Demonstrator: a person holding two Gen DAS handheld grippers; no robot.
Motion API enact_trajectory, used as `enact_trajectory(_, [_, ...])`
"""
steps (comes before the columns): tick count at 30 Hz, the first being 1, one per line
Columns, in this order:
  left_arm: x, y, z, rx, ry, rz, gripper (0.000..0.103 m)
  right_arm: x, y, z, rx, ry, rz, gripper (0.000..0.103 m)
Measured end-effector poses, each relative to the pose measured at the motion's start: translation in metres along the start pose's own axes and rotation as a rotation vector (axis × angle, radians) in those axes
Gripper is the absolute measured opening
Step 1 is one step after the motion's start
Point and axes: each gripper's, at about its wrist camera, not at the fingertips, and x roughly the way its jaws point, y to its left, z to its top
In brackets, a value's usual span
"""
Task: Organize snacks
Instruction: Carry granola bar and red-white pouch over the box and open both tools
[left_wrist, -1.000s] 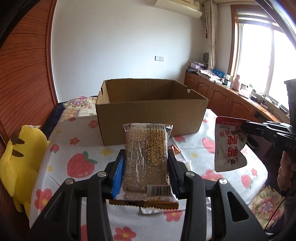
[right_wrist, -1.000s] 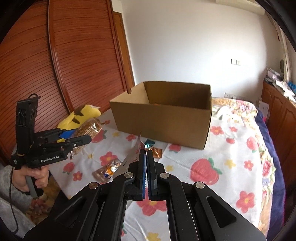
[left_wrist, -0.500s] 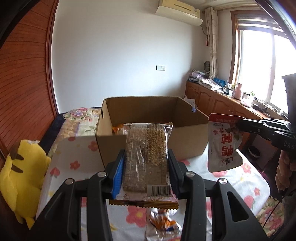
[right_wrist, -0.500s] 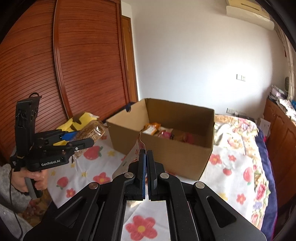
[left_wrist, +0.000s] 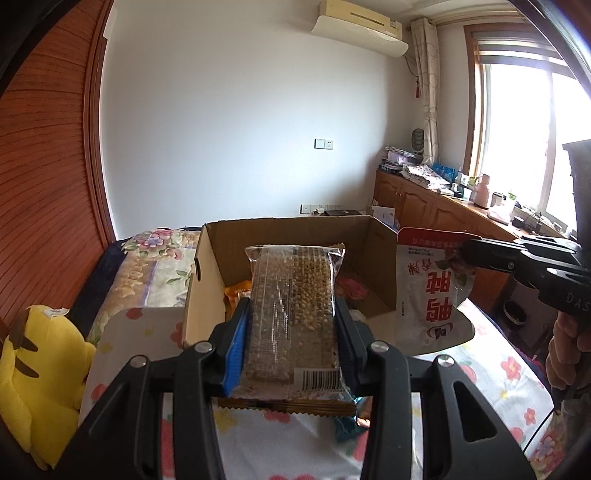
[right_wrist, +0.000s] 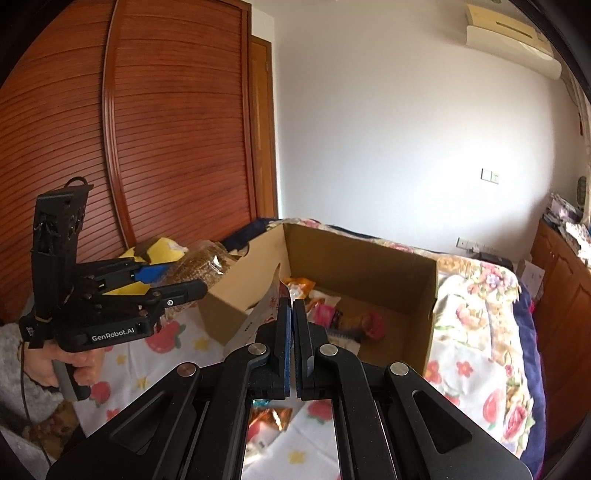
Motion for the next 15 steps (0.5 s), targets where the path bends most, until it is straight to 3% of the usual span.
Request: enact_trajectory(15, [0.042, 0.009, 0.028, 0.022, -0.028, -0.004, 0.041, 0.056, -0.035, 0.015, 0.030, -0.023, -0.023, 0.000])
